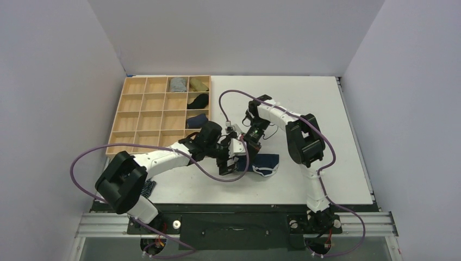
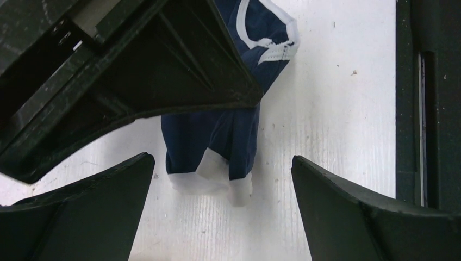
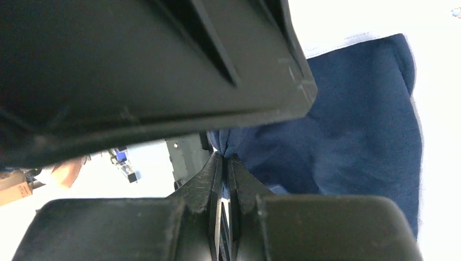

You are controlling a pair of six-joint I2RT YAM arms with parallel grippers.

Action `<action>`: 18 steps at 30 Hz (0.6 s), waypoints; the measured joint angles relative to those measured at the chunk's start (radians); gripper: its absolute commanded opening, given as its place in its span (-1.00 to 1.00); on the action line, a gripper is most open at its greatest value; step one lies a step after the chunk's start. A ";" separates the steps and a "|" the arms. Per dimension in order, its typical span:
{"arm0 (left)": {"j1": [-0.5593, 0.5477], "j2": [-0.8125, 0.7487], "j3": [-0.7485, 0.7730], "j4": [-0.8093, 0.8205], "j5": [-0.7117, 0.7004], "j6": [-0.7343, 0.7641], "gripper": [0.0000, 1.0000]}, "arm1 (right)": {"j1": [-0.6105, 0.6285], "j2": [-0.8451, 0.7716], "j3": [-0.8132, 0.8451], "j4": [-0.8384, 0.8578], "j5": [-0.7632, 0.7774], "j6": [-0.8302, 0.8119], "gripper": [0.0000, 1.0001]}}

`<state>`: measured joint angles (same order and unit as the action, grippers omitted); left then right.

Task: Roll the underwear
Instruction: Fold the underwear at the center of the board.

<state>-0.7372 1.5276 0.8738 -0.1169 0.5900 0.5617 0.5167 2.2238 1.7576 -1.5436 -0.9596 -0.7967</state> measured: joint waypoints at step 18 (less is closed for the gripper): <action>-0.039 0.086 0.005 0.038 -0.004 -0.029 -0.63 | -0.001 0.000 0.000 -0.002 0.000 0.000 -1.00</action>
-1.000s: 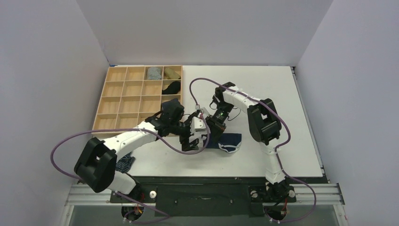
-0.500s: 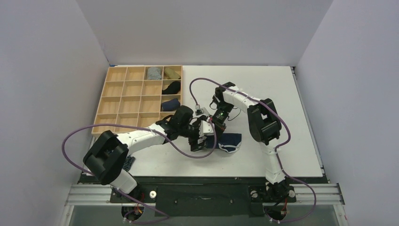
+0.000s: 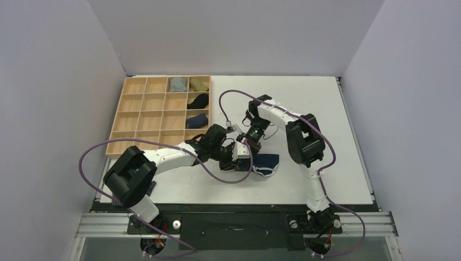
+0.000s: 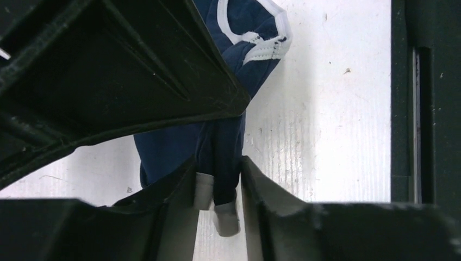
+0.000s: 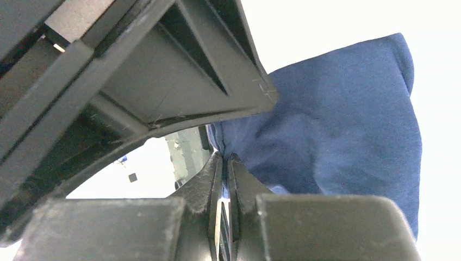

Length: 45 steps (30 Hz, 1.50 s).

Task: Roll the underwear
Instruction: Fold the underwear at the center of the board.

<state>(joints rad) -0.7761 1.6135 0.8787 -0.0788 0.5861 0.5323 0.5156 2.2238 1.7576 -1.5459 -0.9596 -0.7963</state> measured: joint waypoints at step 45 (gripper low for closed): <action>0.164 0.154 0.164 -0.091 0.311 -0.304 -1.00 | -0.108 -0.565 -0.592 0.639 0.202 0.320 0.25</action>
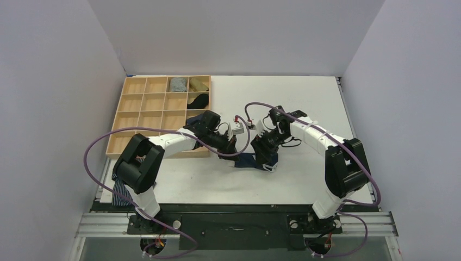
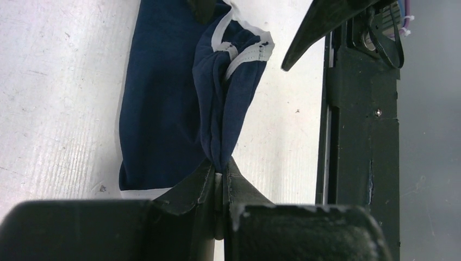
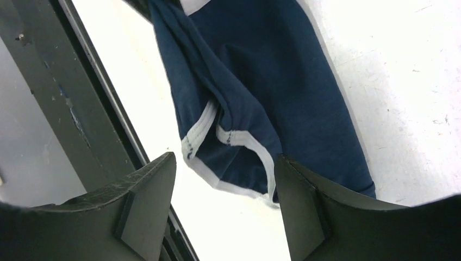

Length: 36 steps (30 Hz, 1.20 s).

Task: Roll the underwear
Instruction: Fold the underwear at the center of the board.

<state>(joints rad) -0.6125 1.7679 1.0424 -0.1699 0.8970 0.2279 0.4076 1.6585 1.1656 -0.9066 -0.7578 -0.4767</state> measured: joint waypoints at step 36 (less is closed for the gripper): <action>0.019 0.019 0.046 -0.075 0.023 0.038 -1.00 | 0.024 0.088 -0.035 0.009 0.064 -0.031 -1.00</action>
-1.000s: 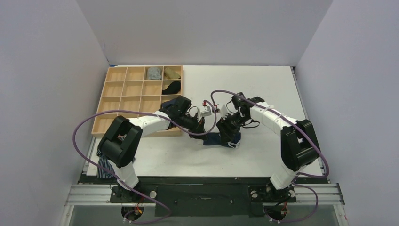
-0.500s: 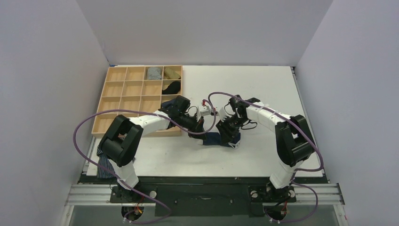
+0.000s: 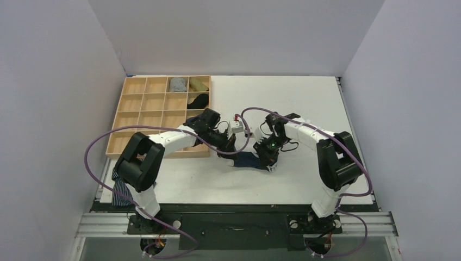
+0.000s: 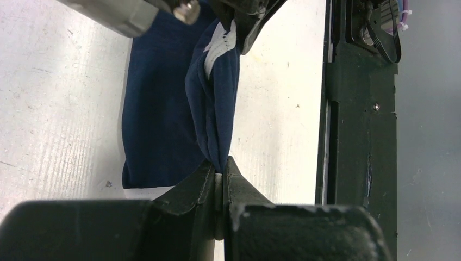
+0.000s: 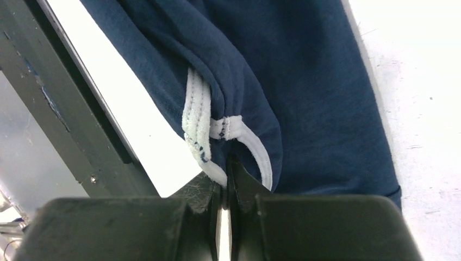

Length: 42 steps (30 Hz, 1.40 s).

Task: Roll the underwear
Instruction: Fold the underwear at the center of the board.

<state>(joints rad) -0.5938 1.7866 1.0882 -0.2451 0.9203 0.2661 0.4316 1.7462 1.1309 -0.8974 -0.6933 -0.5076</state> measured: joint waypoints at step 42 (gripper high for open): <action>0.000 0.199 0.188 -0.086 -0.234 0.041 -0.84 | -0.063 0.212 0.192 -0.187 0.033 -0.001 -0.63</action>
<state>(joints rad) -0.5941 1.9854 1.2766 -0.3313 0.6865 0.3073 0.3687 1.9587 1.3224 -1.0843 -0.6605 -0.5087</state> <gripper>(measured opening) 0.079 0.184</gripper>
